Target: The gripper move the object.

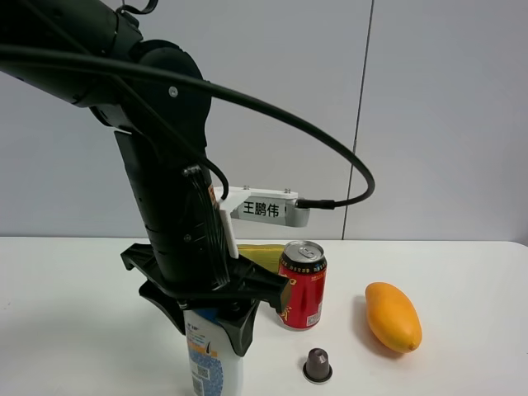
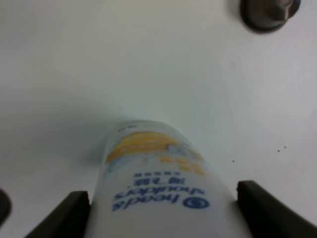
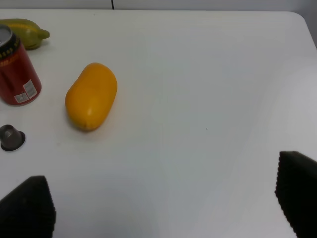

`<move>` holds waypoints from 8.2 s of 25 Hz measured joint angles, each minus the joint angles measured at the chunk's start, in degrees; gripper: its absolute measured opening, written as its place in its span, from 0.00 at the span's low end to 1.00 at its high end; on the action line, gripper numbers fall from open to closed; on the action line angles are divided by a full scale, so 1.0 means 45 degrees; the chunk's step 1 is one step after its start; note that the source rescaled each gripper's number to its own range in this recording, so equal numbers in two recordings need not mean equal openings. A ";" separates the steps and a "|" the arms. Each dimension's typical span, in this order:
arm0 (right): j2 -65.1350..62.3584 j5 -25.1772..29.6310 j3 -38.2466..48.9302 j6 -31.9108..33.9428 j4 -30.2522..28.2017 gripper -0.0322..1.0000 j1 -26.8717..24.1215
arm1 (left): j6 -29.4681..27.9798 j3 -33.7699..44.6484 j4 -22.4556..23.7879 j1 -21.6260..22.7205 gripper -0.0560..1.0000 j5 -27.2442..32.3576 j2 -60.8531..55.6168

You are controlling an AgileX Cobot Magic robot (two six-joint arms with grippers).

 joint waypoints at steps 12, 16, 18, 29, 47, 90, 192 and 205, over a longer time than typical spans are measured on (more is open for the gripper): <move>0.0000 0.0000 0.0000 0.0000 0.0000 1.00 0.0000 | 0.0186 0.0012 0.0201 0.0000 0.05 0.0888 -0.0657; 0.0000 0.0000 0.0000 0.0000 0.0000 1.00 0.0000 | 0.0558 0.0012 0.0429 0.0000 0.05 0.1085 -0.0864; 0.0000 0.0000 0.0000 0.0000 0.0000 1.00 0.0000 | 0.0761 0.0012 0.0476 0.0000 0.05 0.1126 -0.0911; 0.0000 0.0000 0.0000 0.0000 0.0000 1.00 0.0000 | 0.3593 0.0012 0.0535 0.0000 0.05 0.1129 -0.0928; 0.0000 0.0000 0.0000 0.0000 0.0000 1.00 0.0000 | 0.9162 -0.1489 0.0820 0.0013 0.05 0.1722 -0.1098; 0.0000 0.0000 0.0000 0.0000 0.0000 1.00 0.0000 | -0.2877 -0.1643 0.0462 0.2965 0.05 0.0270 -0.0917; 0.0000 0.0000 0.0000 0.0000 0.0000 1.00 0.0000 | -0.1915 -0.1667 -0.0457 0.4730 0.84 -0.0979 0.1005; 0.0000 0.0000 0.0000 0.0000 0.0000 1.00 0.0000 | -0.2226 -0.2258 -0.0466 0.4730 0.86 -0.0840 0.0631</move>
